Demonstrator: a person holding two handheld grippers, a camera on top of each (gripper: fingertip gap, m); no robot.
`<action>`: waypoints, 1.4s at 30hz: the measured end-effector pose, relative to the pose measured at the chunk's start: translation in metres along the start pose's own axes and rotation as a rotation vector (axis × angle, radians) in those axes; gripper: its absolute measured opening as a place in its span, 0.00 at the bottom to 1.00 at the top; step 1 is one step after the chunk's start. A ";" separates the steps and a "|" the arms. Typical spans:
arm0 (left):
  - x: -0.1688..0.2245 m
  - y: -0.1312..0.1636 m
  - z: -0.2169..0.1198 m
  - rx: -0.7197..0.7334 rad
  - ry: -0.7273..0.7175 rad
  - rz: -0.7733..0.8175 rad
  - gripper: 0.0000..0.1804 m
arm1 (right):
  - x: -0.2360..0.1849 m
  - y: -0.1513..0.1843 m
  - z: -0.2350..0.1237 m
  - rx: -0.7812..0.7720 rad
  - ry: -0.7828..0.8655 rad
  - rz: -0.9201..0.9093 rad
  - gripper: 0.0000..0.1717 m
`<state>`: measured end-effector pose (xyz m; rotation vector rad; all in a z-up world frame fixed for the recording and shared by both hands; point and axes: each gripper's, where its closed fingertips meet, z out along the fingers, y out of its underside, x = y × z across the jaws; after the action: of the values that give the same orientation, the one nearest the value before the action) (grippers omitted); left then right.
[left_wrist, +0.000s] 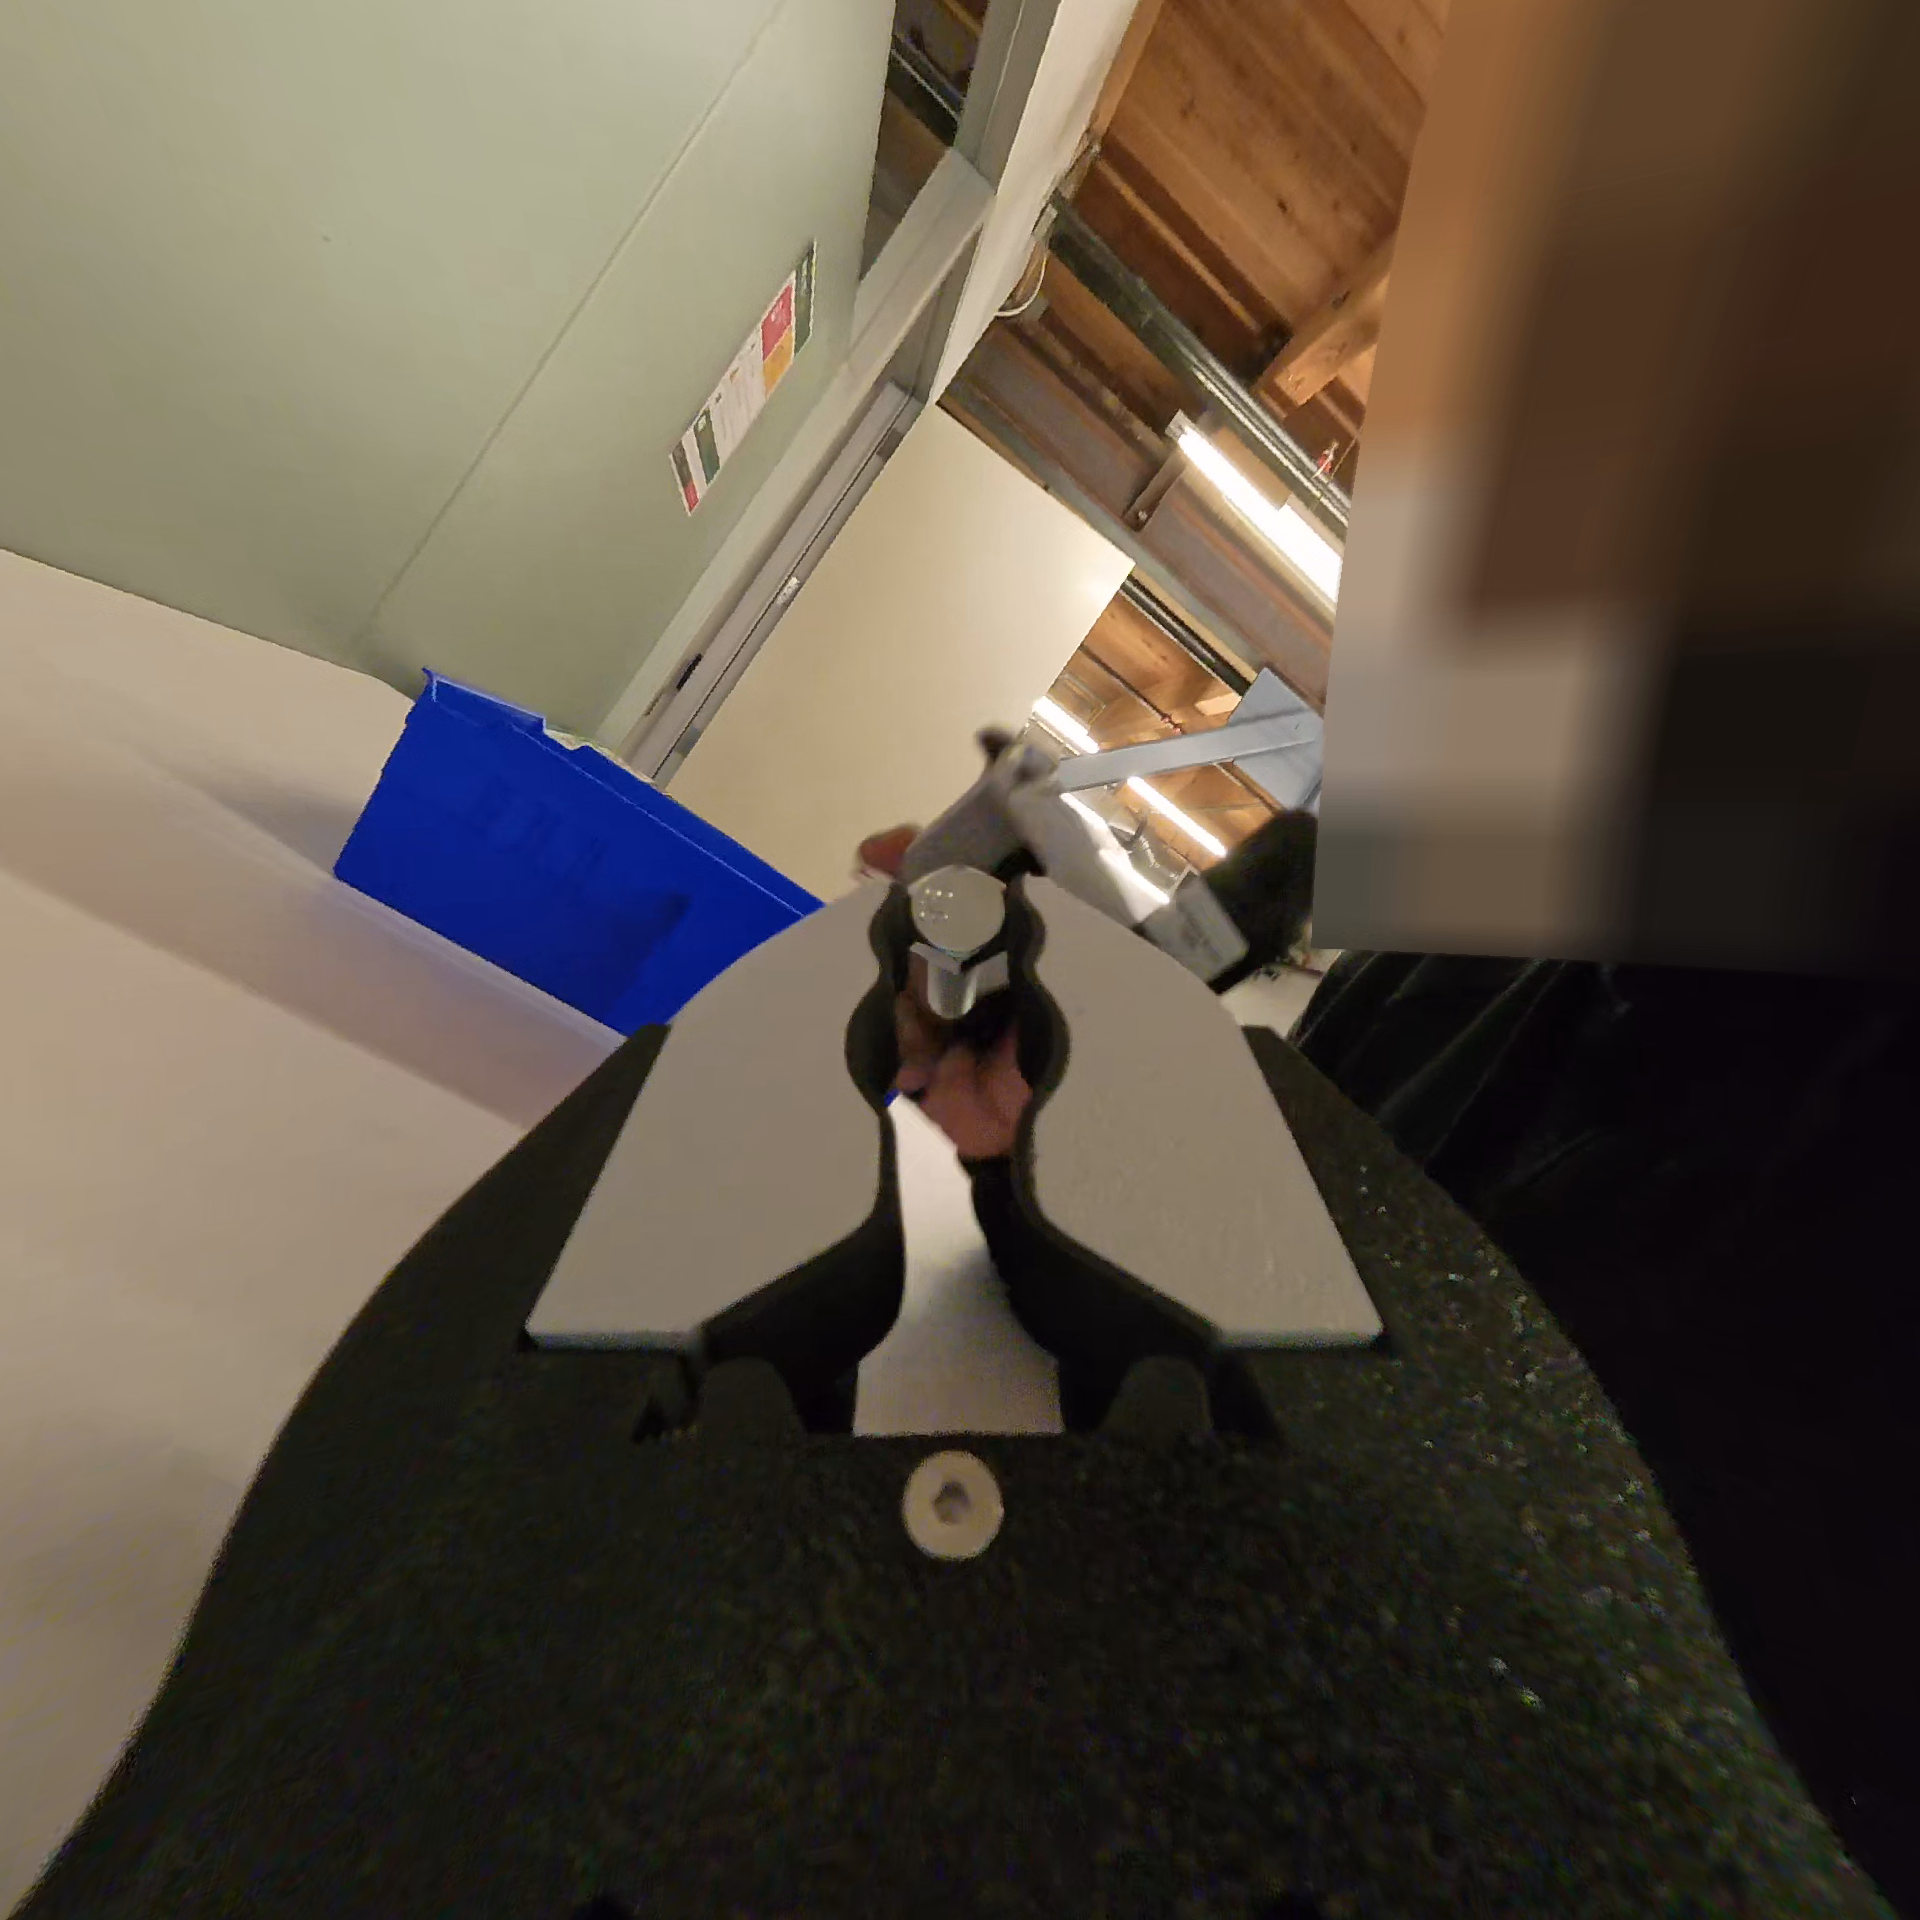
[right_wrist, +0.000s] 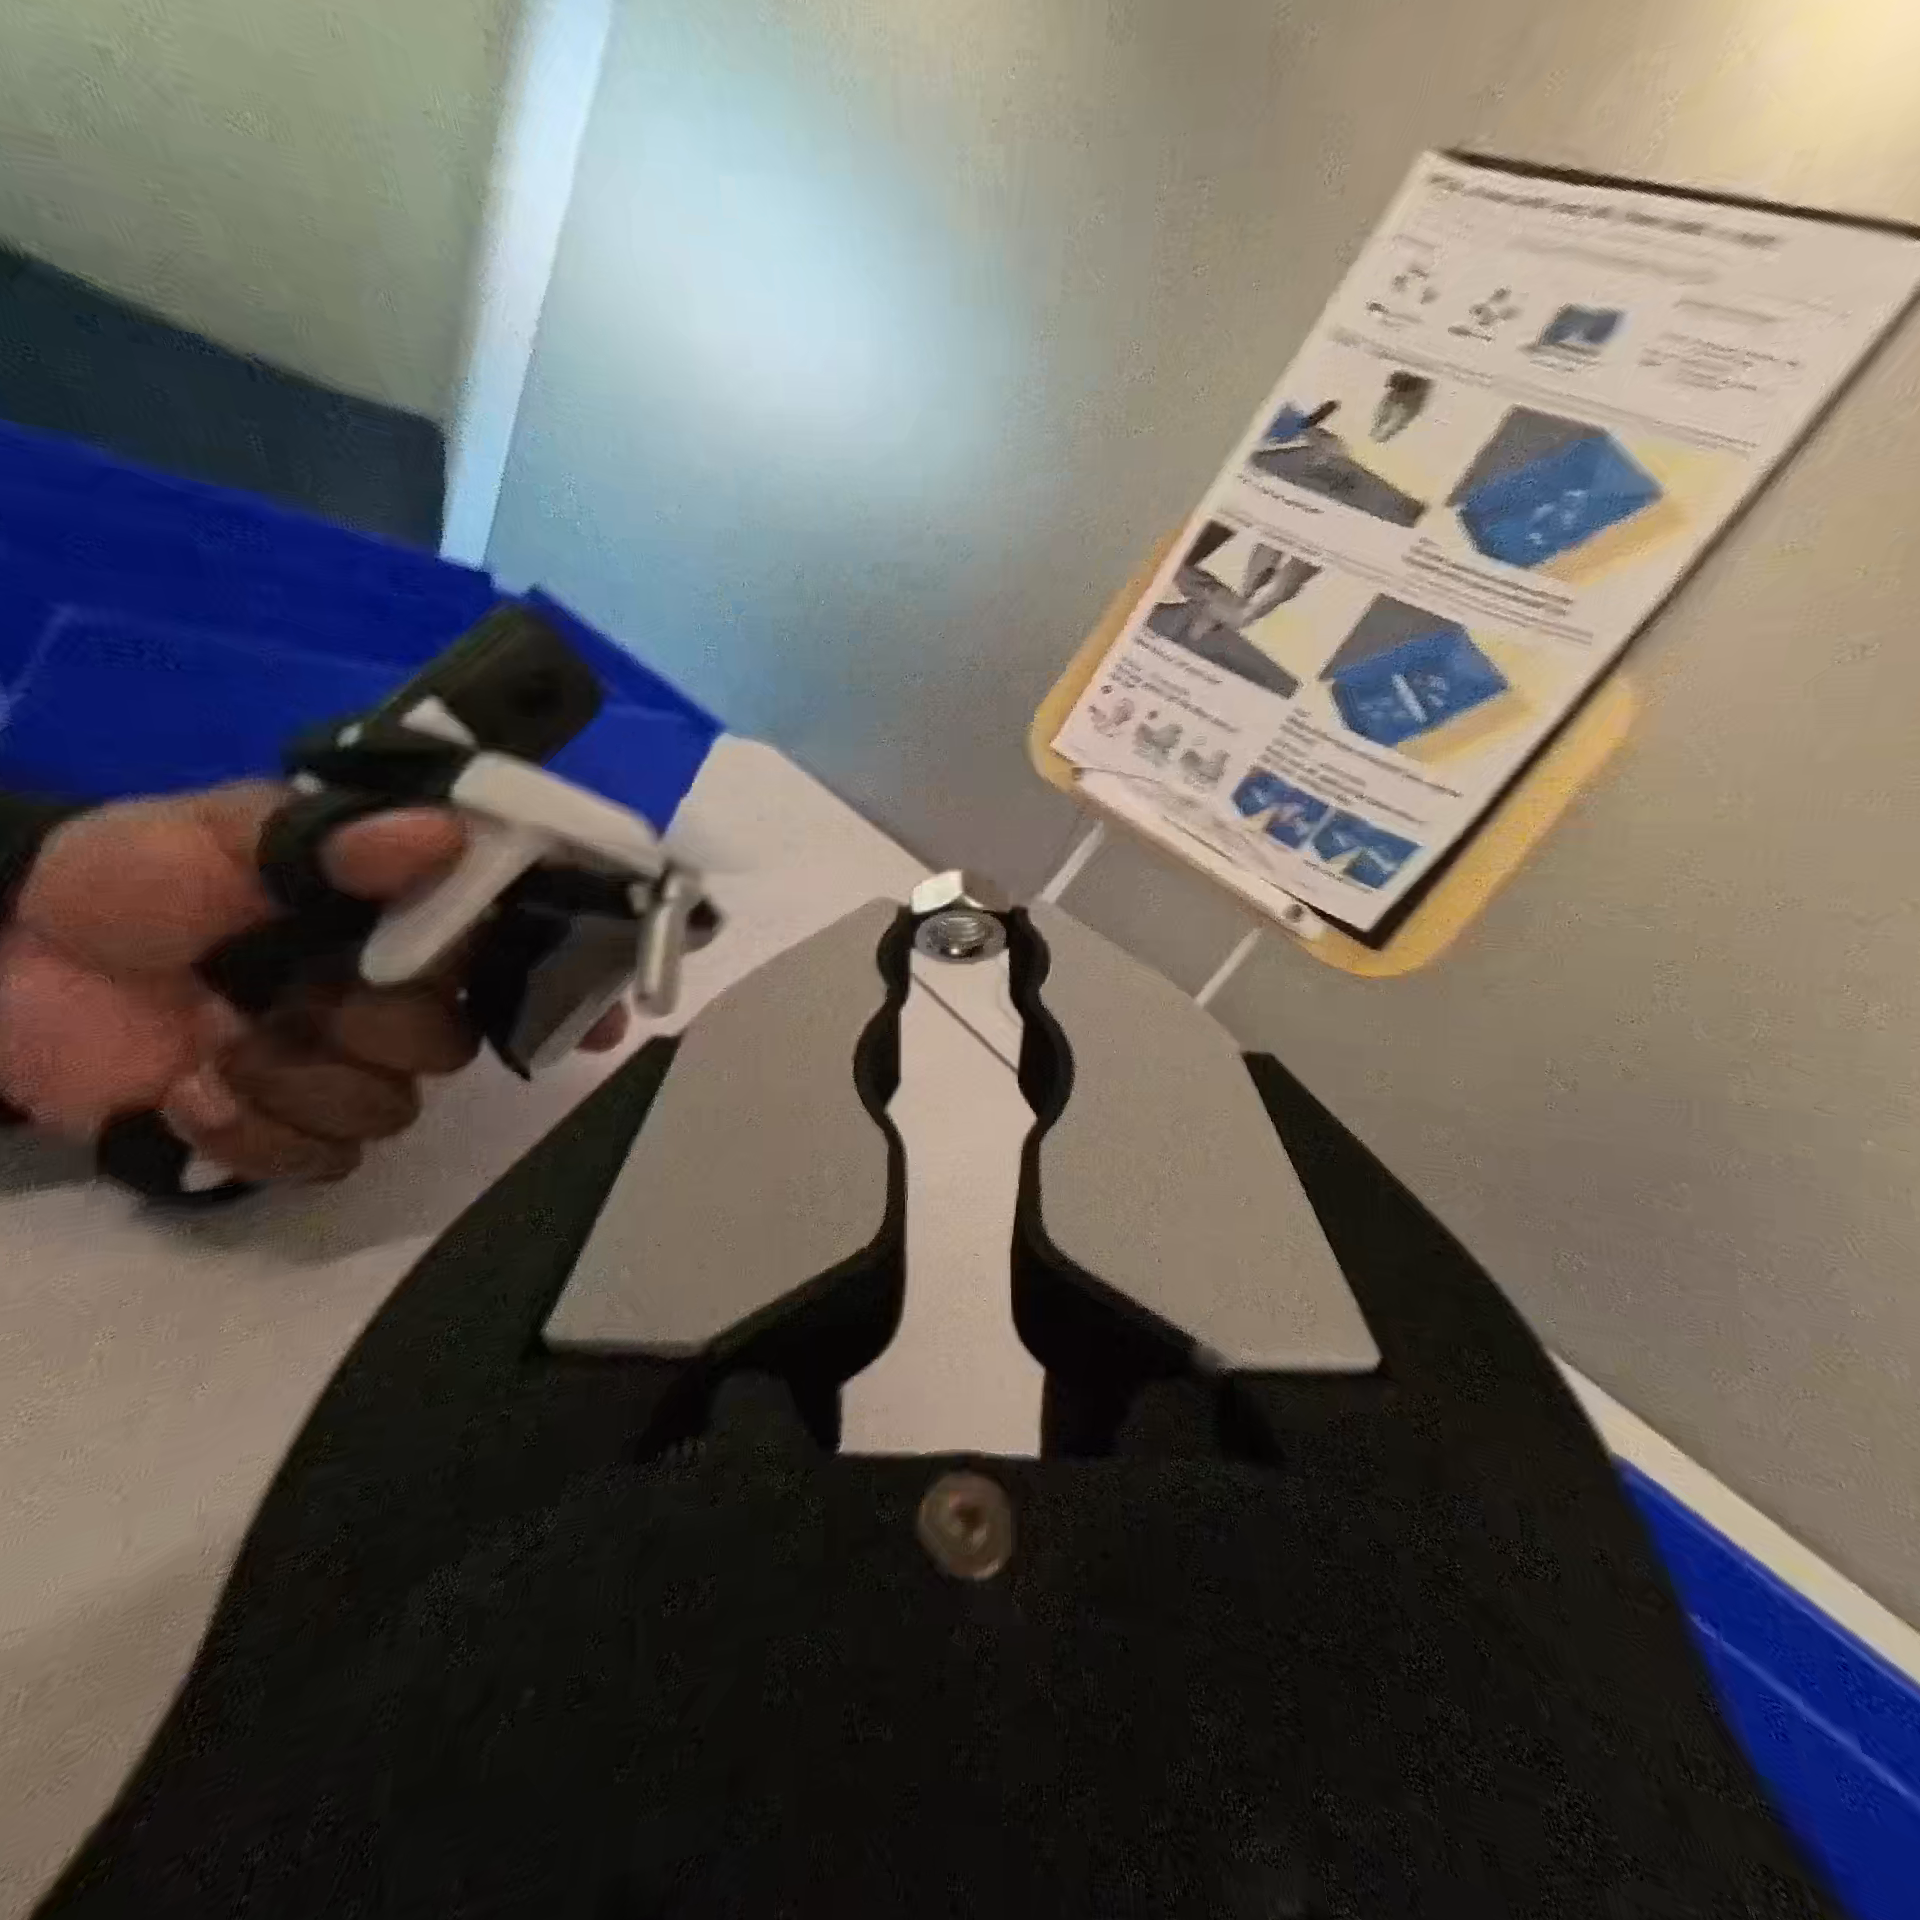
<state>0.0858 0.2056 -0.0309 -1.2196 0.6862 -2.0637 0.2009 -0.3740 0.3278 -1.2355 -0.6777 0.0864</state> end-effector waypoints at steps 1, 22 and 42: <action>0.000 0.000 0.000 -0.001 -0.001 0.001 0.09 | 0.019 -0.011 -0.012 -0.010 0.032 0.020 0.10; 0.004 0.009 0.004 -0.062 0.002 0.038 0.09 | 0.128 0.207 -0.235 -1.507 -0.067 0.173 0.16; 0.027 0.039 0.033 -0.134 0.047 0.115 0.09 | -0.084 0.066 -0.025 -0.654 -0.460 -0.023 0.17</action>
<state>0.1159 0.1562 -0.0291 -1.1791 0.9078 -1.9837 0.1660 -0.4065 0.2292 -1.8606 -1.1770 0.1378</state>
